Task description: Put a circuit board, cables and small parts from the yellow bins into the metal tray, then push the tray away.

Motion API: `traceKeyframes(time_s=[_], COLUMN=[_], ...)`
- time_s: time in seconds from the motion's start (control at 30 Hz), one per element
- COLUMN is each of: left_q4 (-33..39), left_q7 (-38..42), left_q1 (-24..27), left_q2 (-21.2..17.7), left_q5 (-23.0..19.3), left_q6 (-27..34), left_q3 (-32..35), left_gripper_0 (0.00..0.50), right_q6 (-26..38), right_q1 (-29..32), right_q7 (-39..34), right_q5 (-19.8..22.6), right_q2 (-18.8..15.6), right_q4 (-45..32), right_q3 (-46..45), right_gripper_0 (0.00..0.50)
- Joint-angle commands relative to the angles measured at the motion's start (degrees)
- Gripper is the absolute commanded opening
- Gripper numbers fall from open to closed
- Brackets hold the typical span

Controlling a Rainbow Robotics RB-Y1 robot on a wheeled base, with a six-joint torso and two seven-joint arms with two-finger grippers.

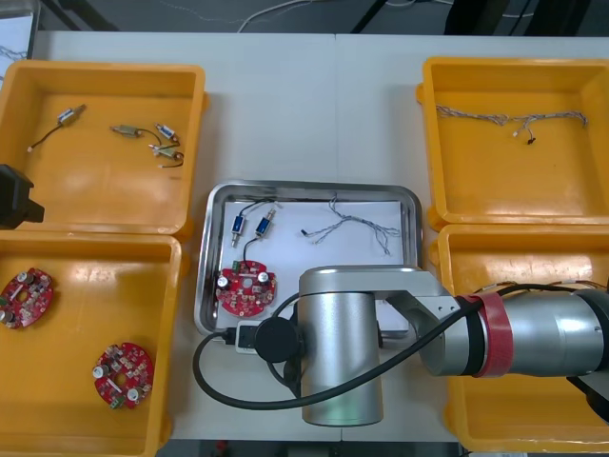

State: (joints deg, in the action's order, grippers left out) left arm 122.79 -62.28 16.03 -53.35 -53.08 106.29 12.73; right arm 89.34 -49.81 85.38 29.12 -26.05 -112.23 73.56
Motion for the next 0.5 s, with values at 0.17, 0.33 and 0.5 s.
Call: traceKeyframes(time_s=[0.17, 0.33, 0.5], left_q4=[0.4, 0.4, 0.4], left_q7=[-3.5, -3.5, -3.5], left_q1=[1.8, 1.8, 1.8], left_q2=[0.7, 0.7, 0.7], left_q5=[0.5, 0.5, 0.5], left_q6=[-0.6, -0.6, -0.6], left_q3=[-0.5, -0.5, -0.5], left_gripper_0=[0.500, 0.500, 0.500], right_q6=[-1.0, -2.2, -3.2], right_q1=[0.5, -1.1, -4.2], right_q7=[1.1, 1.1, 1.1], right_q5=[-0.8, -2.1, -3.0], right_q2=[0.6, -0.8, -2.4], right_q4=[-0.4, -0.4, -0.4], right_q3=[0.9, 1.0, 0.9], right_gripper_0=[0.000, 0.000, 0.000])
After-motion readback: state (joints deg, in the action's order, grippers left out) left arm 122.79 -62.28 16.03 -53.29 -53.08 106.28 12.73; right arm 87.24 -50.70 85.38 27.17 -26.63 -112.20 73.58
